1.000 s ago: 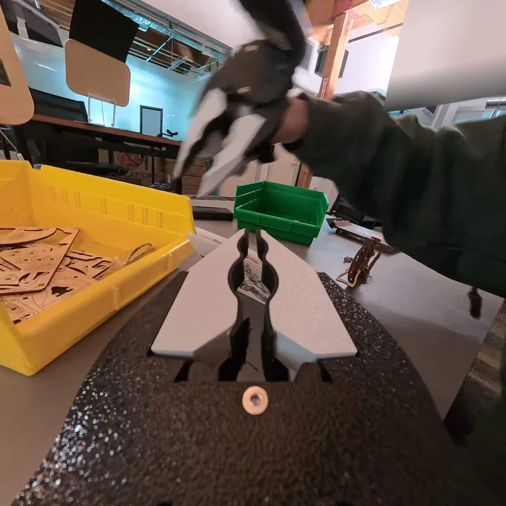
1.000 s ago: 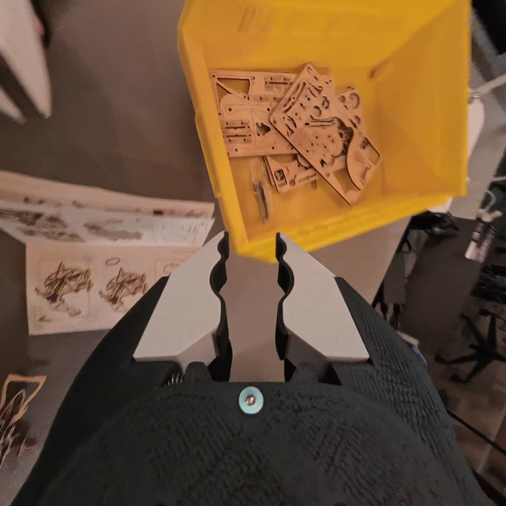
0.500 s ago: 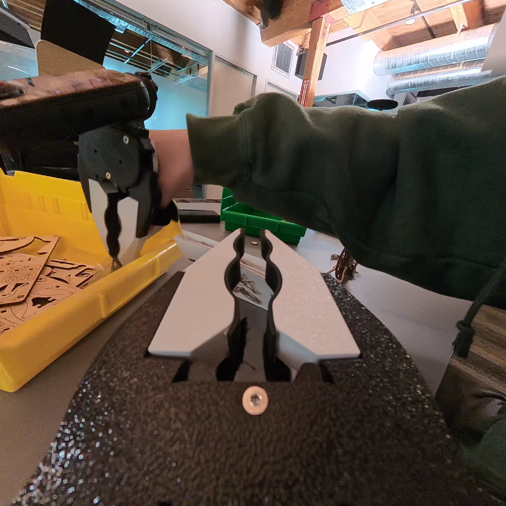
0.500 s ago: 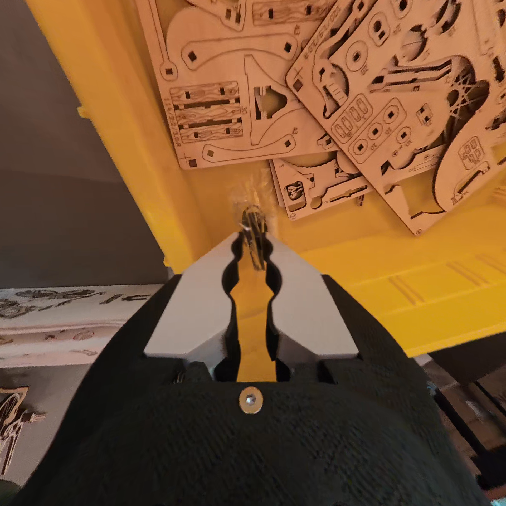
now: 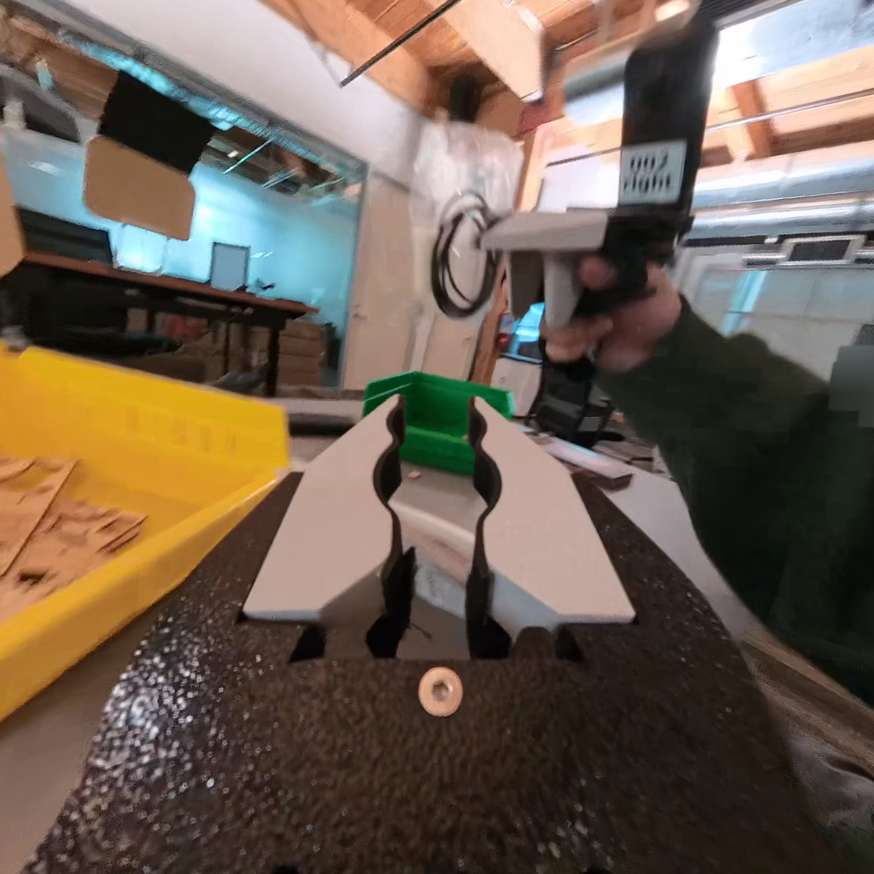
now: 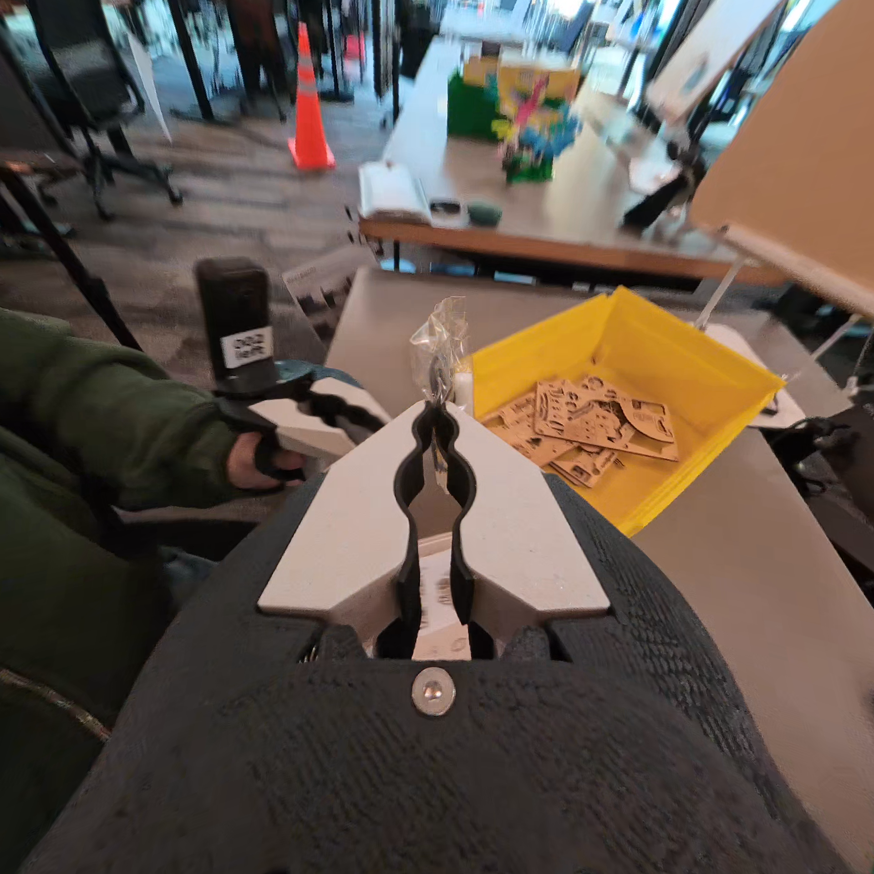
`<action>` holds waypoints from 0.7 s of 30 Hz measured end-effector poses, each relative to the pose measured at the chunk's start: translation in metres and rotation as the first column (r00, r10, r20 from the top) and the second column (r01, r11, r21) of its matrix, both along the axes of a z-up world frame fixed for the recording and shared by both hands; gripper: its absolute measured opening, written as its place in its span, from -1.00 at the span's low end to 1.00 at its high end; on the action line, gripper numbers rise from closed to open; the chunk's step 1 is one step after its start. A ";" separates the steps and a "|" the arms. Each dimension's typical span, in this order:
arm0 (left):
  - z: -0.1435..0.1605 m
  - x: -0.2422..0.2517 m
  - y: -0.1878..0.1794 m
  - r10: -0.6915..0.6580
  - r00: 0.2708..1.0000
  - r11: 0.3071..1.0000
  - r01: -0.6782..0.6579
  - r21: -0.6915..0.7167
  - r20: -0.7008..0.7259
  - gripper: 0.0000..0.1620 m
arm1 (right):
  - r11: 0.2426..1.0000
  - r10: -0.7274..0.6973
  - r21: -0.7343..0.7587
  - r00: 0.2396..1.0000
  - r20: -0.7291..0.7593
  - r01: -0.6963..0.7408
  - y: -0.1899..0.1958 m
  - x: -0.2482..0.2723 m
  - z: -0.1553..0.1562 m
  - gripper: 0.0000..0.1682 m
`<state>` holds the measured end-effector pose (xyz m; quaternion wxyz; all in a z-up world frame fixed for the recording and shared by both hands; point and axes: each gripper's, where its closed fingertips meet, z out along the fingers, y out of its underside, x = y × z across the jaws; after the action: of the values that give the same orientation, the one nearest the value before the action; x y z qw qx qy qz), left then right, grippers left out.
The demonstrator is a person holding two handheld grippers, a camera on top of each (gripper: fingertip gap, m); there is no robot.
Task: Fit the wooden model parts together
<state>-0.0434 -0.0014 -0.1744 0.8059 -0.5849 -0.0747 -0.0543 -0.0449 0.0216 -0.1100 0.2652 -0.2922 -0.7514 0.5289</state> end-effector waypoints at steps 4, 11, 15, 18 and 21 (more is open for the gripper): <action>0.050 0.063 -0.005 -0.115 0.977 0.991 0.126 0.052 -0.182 -0.43 | 0.981 -0.013 -0.191 0.988 -0.153 -0.017 -0.025 0.091 0.018 -1.00; 0.113 0.170 -0.029 -0.197 0.864 0.967 0.248 0.051 -0.463 -0.42 | 0.940 -0.331 -0.221 0.845 -0.421 0.258 -0.034 0.177 0.030 -1.00; 0.136 0.195 -0.046 -0.160 0.851 0.969 0.231 0.083 -0.501 -0.54 | 0.833 -0.380 0.010 0.584 -0.717 0.554 -0.041 0.202 0.057 -1.00; 0.150 0.207 -0.056 -0.243 0.857 0.941 0.322 0.103 -0.454 -0.53 | 0.597 -0.246 0.174 0.385 -0.890 0.783 -0.052 0.214 0.072 -1.00; 0.155 0.211 -0.059 -0.318 0.852 0.916 0.390 0.097 -0.417 -0.53 | 0.361 -0.098 0.233 0.285 -0.953 0.903 -0.059 0.218 0.076 -1.00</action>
<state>0.1672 -0.0600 -0.0198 0.8292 -0.5130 0.2027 -0.0904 0.1728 -0.0376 -0.0339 0.8533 -0.1132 -0.5032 0.0763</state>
